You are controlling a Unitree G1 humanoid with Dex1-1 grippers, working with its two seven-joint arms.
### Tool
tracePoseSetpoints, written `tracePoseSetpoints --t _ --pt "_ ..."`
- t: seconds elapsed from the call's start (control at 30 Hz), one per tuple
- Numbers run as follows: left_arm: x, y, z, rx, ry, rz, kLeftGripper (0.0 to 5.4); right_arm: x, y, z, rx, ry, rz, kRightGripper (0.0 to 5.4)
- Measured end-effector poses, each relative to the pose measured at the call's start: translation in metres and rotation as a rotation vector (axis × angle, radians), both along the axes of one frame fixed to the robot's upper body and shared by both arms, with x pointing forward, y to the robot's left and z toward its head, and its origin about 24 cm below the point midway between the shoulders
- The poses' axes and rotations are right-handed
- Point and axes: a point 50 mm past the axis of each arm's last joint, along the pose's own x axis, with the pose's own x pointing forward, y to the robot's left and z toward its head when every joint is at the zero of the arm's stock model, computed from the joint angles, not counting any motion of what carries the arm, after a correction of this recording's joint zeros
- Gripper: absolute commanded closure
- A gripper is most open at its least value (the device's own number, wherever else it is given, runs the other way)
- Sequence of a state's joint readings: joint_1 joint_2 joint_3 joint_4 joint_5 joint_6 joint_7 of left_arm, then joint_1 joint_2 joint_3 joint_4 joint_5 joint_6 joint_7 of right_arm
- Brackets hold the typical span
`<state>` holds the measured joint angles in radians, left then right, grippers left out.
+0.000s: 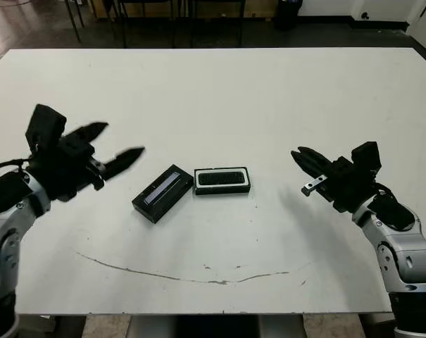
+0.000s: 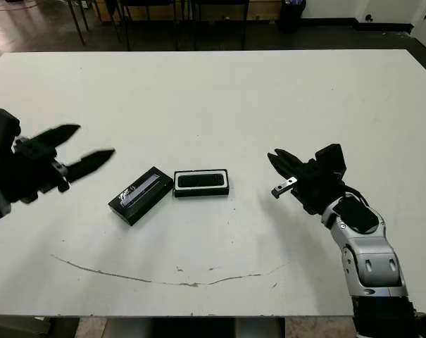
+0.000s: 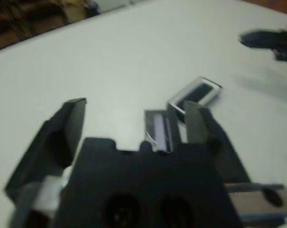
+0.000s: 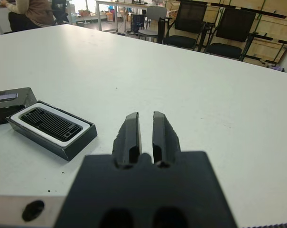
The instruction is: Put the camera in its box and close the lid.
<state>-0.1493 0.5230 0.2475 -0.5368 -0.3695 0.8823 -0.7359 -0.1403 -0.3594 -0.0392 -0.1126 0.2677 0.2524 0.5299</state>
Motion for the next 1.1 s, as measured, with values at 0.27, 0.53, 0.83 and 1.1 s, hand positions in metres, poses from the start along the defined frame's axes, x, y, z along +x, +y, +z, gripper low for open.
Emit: tracePoseSetpoints --t 0.27,0.53,0.83,1.1 --pt "0.002 -0.008 -0.025 0.072 0.083 -0.097 0.03 -0.002 0.001 0.001 -0.011 0.004 0.004 5.4" --pt "0.0 -0.019 -0.046 0.177 0.086 -0.105 0.03 -0.003 0.001 -0.001 -0.012 0.011 0.002 5.4" --pt "-0.005 -0.025 -0.063 0.132 0.183 -0.116 0.03 -0.005 0.0 -0.003 -0.013 0.019 0.001 5.4" --pt "-0.011 -0.028 -0.068 0.149 0.232 -0.131 0.03 -0.005 0.001 -0.002 -0.014 0.016 0.003 5.4"
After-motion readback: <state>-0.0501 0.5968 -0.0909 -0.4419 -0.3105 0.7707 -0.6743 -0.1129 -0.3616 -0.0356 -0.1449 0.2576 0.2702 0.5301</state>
